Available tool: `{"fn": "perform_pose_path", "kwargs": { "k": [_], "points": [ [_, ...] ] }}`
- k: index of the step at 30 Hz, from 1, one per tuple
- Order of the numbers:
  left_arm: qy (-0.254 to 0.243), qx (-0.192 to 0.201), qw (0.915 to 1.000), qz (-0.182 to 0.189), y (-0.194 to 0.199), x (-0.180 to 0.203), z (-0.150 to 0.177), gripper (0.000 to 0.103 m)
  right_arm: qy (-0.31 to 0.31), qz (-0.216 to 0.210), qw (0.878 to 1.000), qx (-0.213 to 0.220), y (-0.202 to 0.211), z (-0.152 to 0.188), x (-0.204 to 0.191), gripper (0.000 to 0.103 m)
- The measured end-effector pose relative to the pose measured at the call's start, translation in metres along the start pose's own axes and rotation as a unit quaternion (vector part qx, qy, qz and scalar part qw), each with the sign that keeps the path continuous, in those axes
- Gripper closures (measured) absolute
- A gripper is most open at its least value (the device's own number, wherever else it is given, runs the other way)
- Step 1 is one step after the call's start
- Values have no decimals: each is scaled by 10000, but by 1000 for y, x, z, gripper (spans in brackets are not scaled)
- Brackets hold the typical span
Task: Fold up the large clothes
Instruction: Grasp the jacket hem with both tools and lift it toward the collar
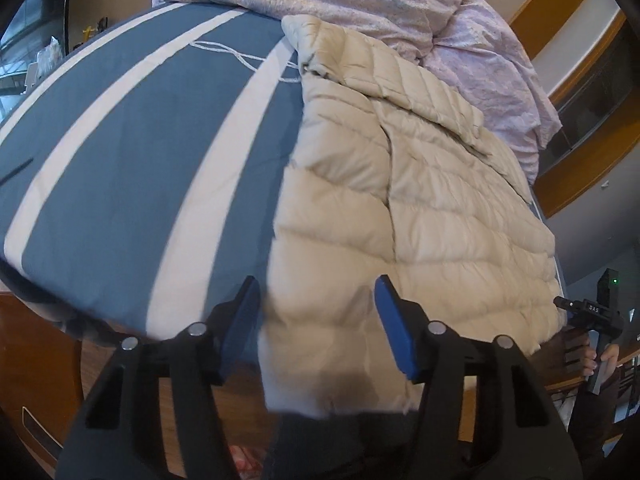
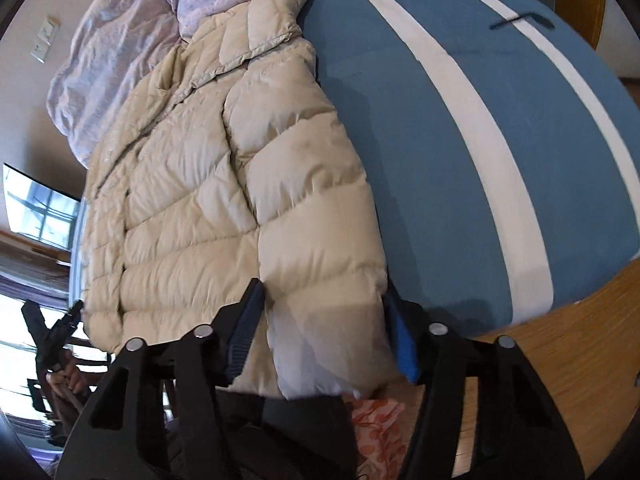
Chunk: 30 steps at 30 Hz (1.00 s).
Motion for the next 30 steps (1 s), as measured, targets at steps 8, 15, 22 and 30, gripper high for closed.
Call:
{"fn": "perform_pose_path", "kwargs": {
  "k": [8,15,22,30],
  "points": [
    [-7,-80,9999,73,1,9,15,71,-147,-409,9990,-66,3,14,0,82],
    [-188,23,9998,-102,7,16,10,97,28,-450,9984,345,21,-2,-18,93],
    [-314,435,9980,-319,27,25,-25,98,246,-369,9951,880,42,-35,-43,94],
    [-458,863,9934,-593,36,40,-82,98,518,-120,9908,1248,44,-79,-64,94]
  ]
}}
Point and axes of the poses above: each gripper's, at about its wrist camera, not at the fingertips, and y roughly against the way its jaws point, x to its right, z to its underside, the point moved 5 cm from there along -y, roughly the way its jaws point
